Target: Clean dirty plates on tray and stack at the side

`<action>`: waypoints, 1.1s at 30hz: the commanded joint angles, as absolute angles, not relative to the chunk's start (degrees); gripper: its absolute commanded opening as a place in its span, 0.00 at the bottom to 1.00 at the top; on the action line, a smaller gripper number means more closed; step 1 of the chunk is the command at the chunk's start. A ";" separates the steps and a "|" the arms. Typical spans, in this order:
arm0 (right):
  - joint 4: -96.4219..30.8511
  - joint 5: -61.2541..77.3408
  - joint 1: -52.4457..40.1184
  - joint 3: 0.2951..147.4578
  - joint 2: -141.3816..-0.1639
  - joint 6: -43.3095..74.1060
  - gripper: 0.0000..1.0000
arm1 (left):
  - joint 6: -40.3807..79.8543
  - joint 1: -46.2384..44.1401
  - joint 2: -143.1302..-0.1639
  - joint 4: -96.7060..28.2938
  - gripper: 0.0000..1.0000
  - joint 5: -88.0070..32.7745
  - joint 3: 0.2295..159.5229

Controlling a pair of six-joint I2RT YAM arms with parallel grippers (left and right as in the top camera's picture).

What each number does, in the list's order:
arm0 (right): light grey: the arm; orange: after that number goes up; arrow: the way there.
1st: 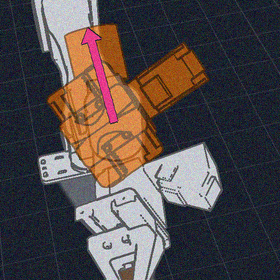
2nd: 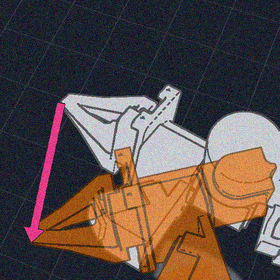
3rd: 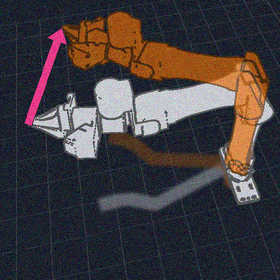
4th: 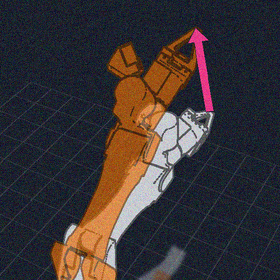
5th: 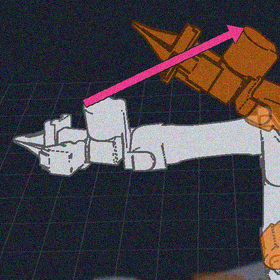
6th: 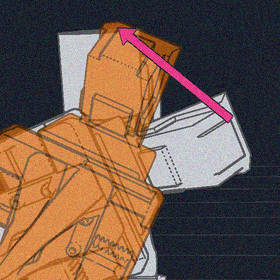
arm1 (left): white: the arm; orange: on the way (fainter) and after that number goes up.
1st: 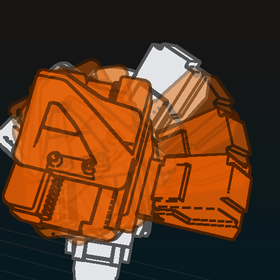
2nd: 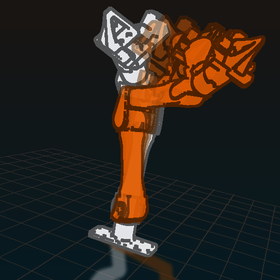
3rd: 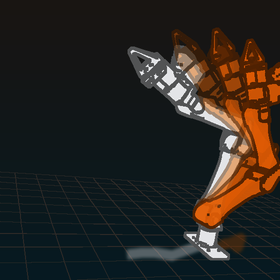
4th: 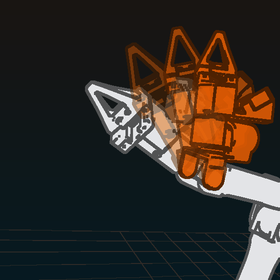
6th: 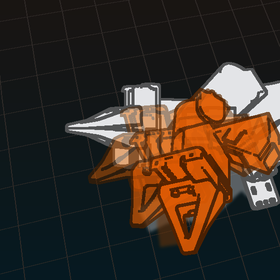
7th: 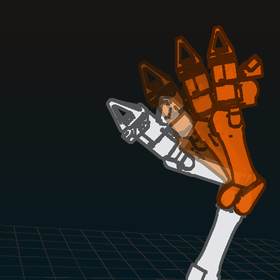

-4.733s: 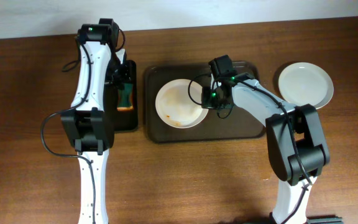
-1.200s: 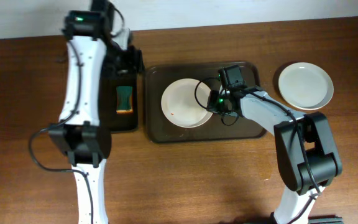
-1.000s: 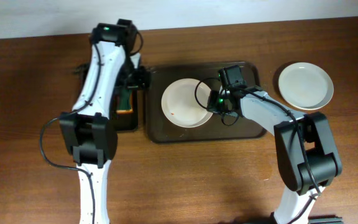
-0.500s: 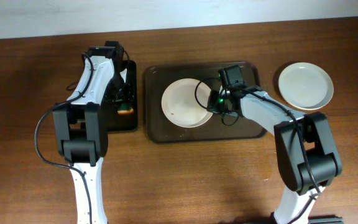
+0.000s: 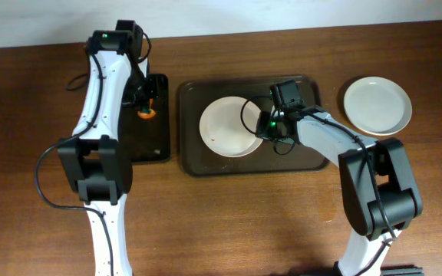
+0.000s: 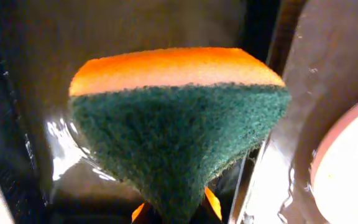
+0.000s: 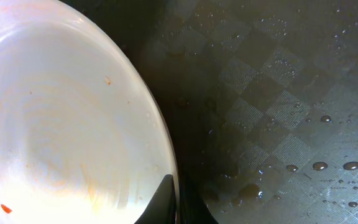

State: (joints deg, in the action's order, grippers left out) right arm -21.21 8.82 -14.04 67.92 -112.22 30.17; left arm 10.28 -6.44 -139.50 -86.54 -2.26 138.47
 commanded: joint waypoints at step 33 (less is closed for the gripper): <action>-22.02 6.81 -14.28 67.16 -111.92 30.46 0.04 | 12.10 -4.21 -138.78 -70.48 1.00 -1.65 118.78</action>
